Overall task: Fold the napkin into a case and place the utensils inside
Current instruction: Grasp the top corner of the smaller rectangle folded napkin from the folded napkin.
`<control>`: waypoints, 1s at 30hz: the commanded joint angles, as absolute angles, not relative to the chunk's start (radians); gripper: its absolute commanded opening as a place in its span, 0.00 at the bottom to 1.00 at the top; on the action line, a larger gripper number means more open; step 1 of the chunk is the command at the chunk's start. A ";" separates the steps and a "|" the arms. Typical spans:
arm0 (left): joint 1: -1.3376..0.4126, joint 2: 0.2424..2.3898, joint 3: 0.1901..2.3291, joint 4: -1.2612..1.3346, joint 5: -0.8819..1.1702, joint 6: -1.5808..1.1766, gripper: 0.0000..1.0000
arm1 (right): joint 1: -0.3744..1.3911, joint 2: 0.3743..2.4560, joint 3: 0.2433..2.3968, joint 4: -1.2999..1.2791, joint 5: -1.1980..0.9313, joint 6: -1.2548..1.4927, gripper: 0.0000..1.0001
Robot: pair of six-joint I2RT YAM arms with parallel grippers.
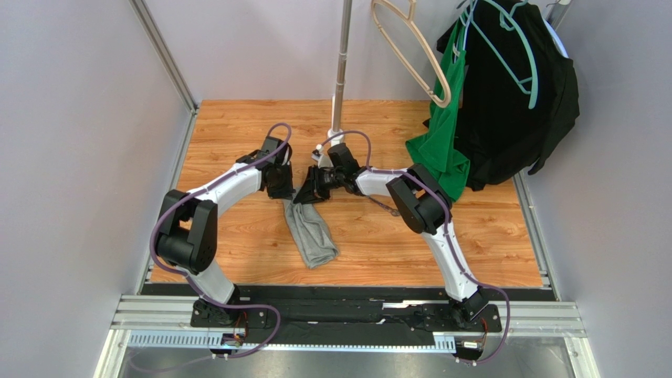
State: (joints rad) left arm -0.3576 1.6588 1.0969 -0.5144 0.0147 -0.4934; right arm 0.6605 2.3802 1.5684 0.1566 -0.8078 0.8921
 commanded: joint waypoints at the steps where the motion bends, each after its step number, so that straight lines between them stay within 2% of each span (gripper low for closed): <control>1: -0.334 1.652 1.109 -0.537 0.002 -0.525 0.00 | 0.649 2.293 1.554 0.121 -0.854 0.805 0.28; 6: -0.314 1.634 1.098 -0.532 0.012 -0.532 0.00 | 0.649 2.280 1.551 0.133 -0.876 0.795 0.39; 9: -0.310 1.635 1.101 -0.531 0.023 -0.528 0.00 | 0.647 2.279 1.554 0.150 -0.891 0.805 0.41; 26: -0.307 1.640 1.092 -0.523 0.038 -0.529 0.00 | 0.637 2.342 1.638 0.212 -0.902 0.871 0.43; 30: -0.305 1.644 1.094 -0.525 0.043 -0.529 0.00 | 0.638 2.370 1.692 0.183 -0.911 0.871 0.40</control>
